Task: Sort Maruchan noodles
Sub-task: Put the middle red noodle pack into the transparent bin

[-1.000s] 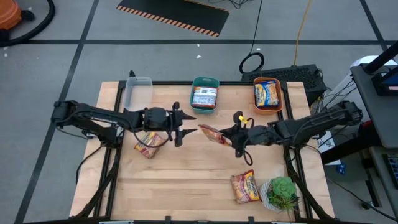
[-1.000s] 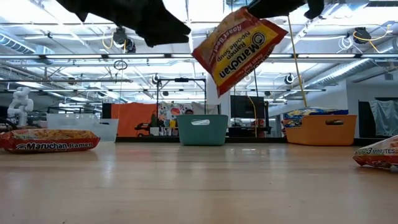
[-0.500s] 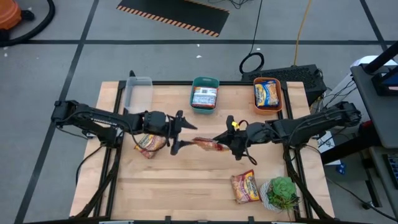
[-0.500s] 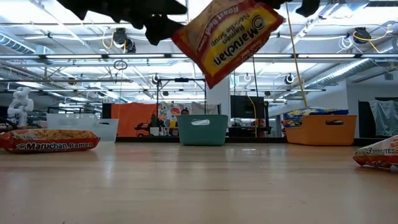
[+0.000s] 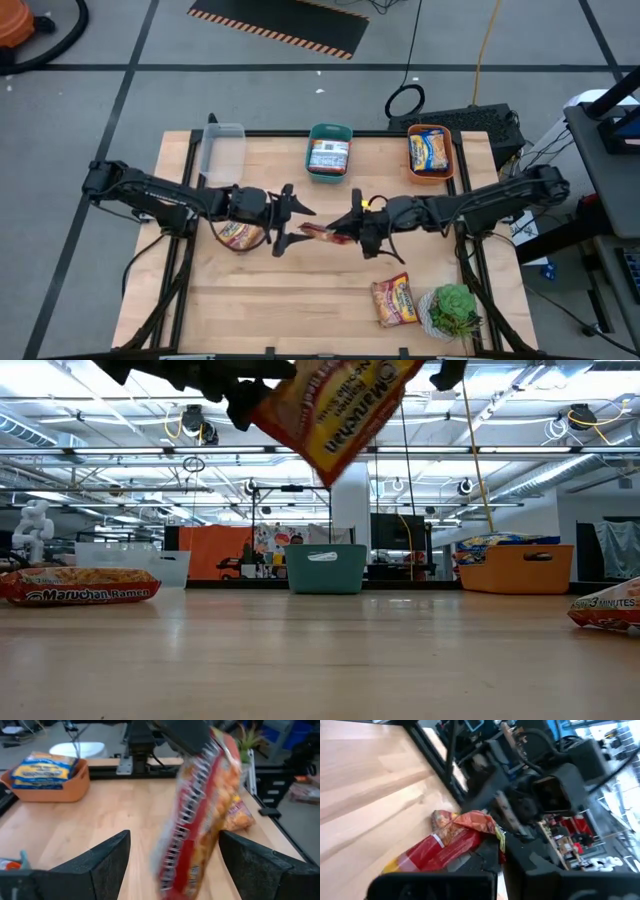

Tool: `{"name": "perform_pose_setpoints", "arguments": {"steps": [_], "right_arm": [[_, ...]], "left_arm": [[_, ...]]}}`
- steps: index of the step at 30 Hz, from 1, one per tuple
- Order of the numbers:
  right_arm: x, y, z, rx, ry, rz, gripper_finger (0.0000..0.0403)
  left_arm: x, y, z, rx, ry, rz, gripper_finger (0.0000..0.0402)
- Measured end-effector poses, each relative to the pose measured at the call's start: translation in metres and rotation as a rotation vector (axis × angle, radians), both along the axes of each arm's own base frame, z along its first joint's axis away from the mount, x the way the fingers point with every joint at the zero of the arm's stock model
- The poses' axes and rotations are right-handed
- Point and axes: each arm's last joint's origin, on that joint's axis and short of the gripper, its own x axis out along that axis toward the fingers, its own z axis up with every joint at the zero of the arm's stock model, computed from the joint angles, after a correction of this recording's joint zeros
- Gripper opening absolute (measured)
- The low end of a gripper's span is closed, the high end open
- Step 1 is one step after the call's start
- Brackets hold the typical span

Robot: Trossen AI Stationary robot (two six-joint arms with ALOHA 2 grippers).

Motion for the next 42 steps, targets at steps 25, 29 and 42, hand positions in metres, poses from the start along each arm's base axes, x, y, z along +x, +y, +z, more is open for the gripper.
{"name": "perform_pose_setpoints", "arguments": {"steps": [25, 29, 42], "right_arm": [[0.004, -0.015, 0.006, -0.005, -0.07, -0.049, 0.0], [0.005, -0.015, 0.006, -0.007, -0.076, -0.049, 0.0], [0.004, -0.016, 0.007, -0.037, -0.08, -0.087, 0.0]], "left_arm": [[-0.001, -0.008, -0.003, 0.029, 0.021, 0.055, 0.0304], [0.0, -0.008, -0.007, 0.038, 0.037, 0.062, 0.0277], [0.001, -0.002, -0.007, 0.045, 0.039, 0.092, 0.0159]]}}
